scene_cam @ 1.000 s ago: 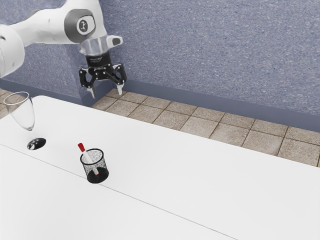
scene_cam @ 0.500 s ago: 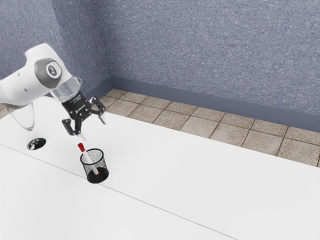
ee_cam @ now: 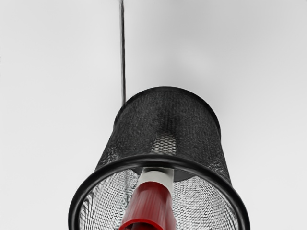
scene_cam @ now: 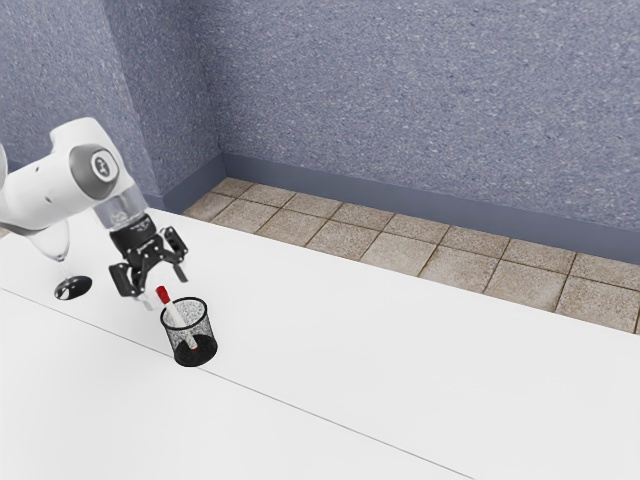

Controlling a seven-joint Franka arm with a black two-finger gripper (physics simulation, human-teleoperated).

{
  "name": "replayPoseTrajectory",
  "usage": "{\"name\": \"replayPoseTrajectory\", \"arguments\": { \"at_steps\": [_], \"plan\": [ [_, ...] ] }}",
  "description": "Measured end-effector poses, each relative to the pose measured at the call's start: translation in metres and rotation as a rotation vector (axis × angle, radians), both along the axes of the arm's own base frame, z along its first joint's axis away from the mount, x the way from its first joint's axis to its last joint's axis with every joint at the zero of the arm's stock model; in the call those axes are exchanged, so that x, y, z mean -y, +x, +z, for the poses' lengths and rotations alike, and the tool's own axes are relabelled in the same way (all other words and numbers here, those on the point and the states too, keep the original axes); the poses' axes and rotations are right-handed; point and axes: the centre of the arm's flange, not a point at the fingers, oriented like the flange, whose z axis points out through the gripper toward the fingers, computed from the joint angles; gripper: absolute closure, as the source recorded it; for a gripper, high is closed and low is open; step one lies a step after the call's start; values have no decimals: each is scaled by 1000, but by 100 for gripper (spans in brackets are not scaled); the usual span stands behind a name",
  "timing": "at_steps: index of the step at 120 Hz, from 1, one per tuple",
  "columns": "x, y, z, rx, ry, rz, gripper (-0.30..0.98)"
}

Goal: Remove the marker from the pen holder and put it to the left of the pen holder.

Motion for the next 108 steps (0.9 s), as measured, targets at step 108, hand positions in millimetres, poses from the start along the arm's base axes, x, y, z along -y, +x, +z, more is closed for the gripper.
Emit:
{"name": "replayPoseTrajectory", "arguments": {
  "at_steps": [108],
  "plan": [
    [1, 10, -6, 59, 149, -66, 39]
  ]
}}
